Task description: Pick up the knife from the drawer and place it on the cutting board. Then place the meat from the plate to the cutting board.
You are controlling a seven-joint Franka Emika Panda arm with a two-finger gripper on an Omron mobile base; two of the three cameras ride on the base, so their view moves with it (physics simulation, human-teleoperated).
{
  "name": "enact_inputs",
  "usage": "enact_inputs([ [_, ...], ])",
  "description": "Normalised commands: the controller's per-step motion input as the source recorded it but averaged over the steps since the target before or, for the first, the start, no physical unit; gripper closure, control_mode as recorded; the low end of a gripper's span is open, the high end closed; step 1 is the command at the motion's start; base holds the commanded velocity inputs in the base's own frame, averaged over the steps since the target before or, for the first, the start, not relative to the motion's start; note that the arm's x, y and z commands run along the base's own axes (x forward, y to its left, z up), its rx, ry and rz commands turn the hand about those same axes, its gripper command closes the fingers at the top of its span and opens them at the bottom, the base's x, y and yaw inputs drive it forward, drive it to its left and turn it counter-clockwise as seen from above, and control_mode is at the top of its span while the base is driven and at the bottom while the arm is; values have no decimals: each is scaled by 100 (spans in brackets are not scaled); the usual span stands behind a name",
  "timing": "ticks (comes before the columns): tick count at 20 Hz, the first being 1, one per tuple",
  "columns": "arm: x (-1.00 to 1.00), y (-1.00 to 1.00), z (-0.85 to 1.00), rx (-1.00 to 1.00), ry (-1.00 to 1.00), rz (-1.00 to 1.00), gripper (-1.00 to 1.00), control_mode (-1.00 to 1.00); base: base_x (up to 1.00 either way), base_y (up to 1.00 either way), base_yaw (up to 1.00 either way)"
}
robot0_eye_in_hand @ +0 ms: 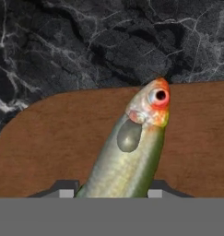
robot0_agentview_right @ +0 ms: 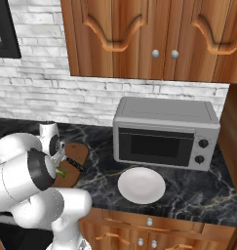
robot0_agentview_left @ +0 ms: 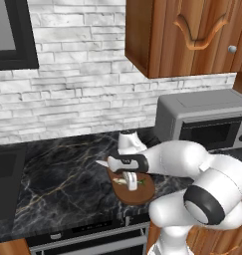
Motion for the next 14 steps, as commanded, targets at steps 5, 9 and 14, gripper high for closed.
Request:
enact_inputs([
  [5, 17, 0, -32, 0, 0, 2, 100, -100, 0, 0, 0],
  [9, 15, 0, -31, 0, 0, 1, -100, -100, 0, 0, 0],
  [14, -1, -1, -2, 1, -3, 0, -100, -100, 0, 0, 0],
])
